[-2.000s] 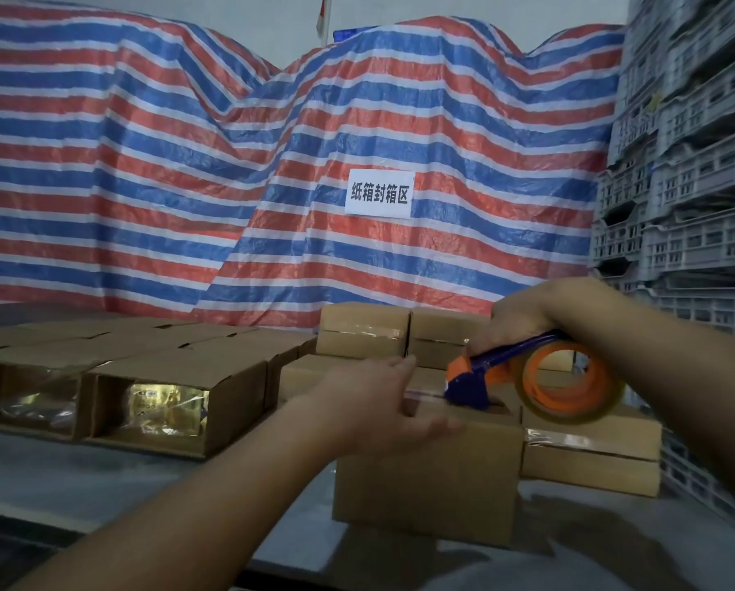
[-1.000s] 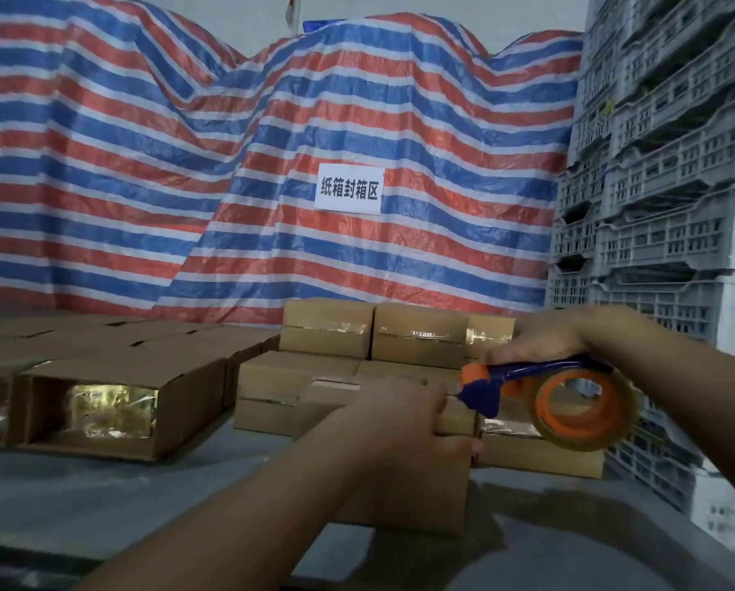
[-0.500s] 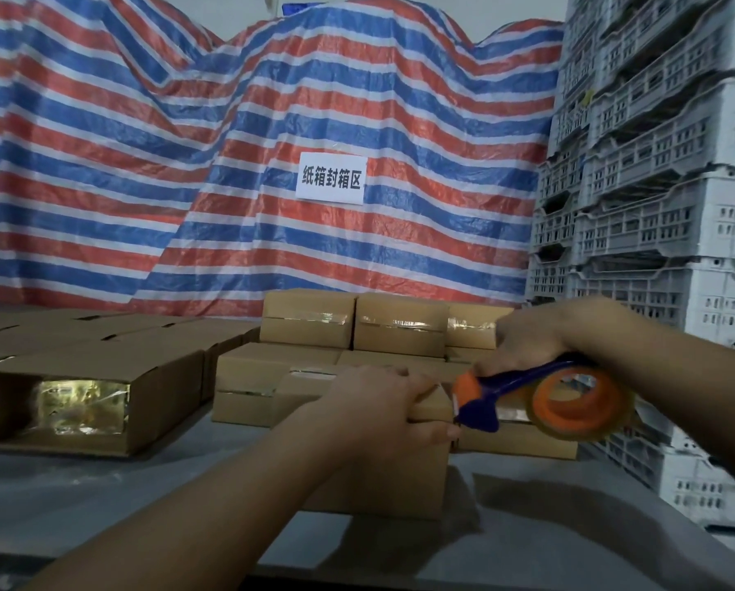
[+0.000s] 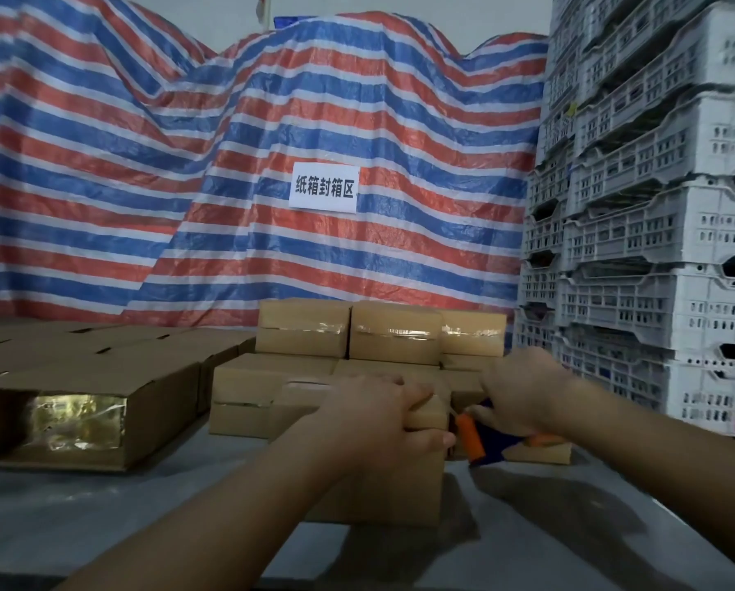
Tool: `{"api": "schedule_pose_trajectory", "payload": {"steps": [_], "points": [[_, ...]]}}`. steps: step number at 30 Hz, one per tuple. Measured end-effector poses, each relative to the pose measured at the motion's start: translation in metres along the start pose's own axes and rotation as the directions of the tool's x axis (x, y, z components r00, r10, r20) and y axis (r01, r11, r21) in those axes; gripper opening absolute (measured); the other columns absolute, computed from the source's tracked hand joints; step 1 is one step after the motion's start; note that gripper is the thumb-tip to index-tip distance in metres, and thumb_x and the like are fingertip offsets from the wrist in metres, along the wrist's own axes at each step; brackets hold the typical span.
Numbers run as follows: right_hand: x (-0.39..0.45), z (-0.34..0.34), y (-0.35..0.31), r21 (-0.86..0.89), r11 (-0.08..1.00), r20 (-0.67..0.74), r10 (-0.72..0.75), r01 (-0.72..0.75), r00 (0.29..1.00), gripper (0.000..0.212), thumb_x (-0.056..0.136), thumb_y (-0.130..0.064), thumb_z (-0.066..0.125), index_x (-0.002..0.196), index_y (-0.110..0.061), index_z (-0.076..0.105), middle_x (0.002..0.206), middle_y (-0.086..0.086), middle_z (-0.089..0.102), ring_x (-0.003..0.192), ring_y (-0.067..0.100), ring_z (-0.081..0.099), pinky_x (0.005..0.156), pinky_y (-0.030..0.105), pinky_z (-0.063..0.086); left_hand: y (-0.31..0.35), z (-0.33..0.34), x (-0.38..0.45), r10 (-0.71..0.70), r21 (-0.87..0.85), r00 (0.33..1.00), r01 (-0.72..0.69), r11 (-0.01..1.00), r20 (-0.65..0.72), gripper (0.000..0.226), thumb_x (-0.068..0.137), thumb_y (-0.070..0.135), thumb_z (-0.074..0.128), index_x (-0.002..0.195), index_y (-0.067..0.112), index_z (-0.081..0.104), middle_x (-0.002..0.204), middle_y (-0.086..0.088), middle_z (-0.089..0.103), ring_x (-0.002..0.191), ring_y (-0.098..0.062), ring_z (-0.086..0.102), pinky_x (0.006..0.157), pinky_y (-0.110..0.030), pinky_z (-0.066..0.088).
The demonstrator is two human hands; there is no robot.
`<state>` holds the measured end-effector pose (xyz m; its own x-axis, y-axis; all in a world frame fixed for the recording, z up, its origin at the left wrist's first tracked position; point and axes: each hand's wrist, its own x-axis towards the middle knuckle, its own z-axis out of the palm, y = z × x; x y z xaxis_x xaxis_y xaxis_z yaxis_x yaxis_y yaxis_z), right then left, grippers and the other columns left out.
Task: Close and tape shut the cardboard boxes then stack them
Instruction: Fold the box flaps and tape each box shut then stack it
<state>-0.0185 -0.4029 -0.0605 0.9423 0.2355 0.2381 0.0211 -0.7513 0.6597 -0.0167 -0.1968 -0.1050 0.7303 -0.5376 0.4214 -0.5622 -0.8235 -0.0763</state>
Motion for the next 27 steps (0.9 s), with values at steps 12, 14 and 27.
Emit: {"api": "schedule_pose_trajectory", "payload": {"steps": [12, 14, 27], "points": [[-0.038, 0.068, -0.054, 0.327, 0.927, -0.176, 0.249, -0.182, 0.952, 0.045, 0.101, -0.064, 0.028, 0.073, -0.031, 0.040, 0.065, -0.010, 0.046, 0.053, 0.002, 0.046, 0.046, 0.020, 0.035, -0.001, 0.000, 0.001, 0.026, 0.045, 0.999, -0.024, 0.999, -0.033, 0.076, 0.086, 0.079, 0.032, 0.150, 0.038, 0.026, 0.141, -0.002, 0.049, 0.120, -0.021, 0.052, 0.096, -0.041, 0.045], [-0.038, 0.069, -0.053, 0.289, 0.945, -0.200, 0.212, -0.149, 0.957, 0.046, 0.102, -0.061, 0.025, 0.072, -0.030, 0.040, 0.064, -0.009, 0.045, 0.052, 0.003, 0.045, 0.045, 0.022, 0.031, -0.001, 0.000, 0.001, 0.037, 0.050, 0.998, -0.035, 0.998, -0.044, 0.076, 0.087, 0.079, 0.032, 0.150, 0.037, 0.027, 0.137, 0.000, 0.051, 0.117, -0.020, 0.053, 0.094, -0.040, 0.046], [0.021, -0.024, -0.011, 0.981, -0.175, 0.003, 0.421, 0.079, 0.907, 0.042, 0.104, -0.049, 0.035, 0.130, -0.022, 0.054, 0.122, -0.002, 0.062, 0.119, 0.019, 0.055, 0.106, 0.044, 0.042, -0.005, 0.005, 0.005, 0.028, 0.015, 0.998, -0.027, 1.000, -0.062, 0.076, 0.084, 0.082, 0.032, 0.148, 0.041, 0.030, 0.141, 0.002, 0.051, 0.118, -0.018, 0.054, 0.090, -0.037, 0.044]]}}
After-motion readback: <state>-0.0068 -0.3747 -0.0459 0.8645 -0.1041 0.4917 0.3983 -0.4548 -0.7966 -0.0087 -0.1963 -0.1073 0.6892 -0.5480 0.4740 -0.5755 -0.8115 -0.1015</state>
